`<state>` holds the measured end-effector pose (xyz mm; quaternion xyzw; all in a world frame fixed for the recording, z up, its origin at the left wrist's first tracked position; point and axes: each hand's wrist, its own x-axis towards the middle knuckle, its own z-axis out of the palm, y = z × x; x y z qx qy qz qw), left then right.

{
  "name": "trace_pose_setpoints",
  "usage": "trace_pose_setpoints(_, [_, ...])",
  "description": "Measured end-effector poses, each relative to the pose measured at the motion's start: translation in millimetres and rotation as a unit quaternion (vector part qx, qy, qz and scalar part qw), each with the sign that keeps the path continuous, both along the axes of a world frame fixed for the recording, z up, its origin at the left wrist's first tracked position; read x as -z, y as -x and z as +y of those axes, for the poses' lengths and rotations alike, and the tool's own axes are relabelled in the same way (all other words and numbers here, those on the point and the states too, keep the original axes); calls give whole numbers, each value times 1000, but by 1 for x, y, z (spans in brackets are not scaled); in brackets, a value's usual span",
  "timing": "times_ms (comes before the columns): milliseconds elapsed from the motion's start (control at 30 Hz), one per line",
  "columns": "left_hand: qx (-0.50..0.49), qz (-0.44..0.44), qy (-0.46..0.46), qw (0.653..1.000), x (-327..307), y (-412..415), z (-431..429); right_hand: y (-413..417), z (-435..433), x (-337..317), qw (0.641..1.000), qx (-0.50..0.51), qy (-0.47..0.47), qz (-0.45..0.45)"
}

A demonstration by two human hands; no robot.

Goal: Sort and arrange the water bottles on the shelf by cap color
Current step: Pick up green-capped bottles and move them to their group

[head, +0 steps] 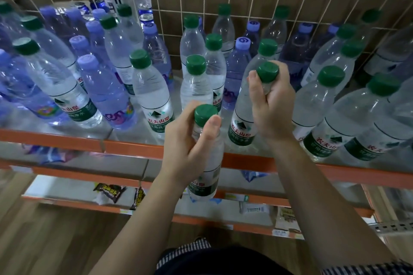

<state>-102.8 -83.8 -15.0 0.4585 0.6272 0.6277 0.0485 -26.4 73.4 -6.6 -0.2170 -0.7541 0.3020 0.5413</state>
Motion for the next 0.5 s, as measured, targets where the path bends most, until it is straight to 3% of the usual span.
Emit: trace_pose_setpoints(500, [24, -4, 5, 1000, 0, -2, 11, 5, 13, -5, 999, 46, -3, -3])
